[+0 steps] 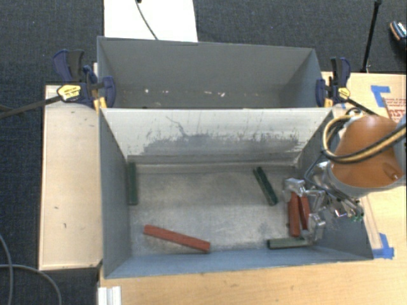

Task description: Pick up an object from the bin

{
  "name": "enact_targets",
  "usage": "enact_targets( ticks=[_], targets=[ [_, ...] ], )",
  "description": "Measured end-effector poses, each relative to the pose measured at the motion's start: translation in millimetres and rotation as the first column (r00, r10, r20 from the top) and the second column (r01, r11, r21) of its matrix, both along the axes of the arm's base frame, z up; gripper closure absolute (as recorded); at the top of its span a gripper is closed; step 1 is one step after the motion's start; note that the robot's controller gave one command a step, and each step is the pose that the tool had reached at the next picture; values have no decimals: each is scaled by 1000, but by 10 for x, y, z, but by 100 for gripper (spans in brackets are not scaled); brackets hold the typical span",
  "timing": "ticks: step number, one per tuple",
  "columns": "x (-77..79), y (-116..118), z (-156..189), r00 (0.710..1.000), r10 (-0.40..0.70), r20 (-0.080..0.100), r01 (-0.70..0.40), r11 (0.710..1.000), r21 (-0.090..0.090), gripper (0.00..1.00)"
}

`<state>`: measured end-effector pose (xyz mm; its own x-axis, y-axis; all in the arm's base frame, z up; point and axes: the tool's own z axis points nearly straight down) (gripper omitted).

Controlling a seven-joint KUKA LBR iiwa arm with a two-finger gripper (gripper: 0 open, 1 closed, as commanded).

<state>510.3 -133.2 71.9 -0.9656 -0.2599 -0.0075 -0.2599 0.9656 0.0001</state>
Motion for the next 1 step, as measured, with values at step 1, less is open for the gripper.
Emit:
enact_targets(
  ticks=[1],
  targets=[
    [22, 34, 9, 1000, 5, 4, -5, 1000, 3, 100]
  ],
)
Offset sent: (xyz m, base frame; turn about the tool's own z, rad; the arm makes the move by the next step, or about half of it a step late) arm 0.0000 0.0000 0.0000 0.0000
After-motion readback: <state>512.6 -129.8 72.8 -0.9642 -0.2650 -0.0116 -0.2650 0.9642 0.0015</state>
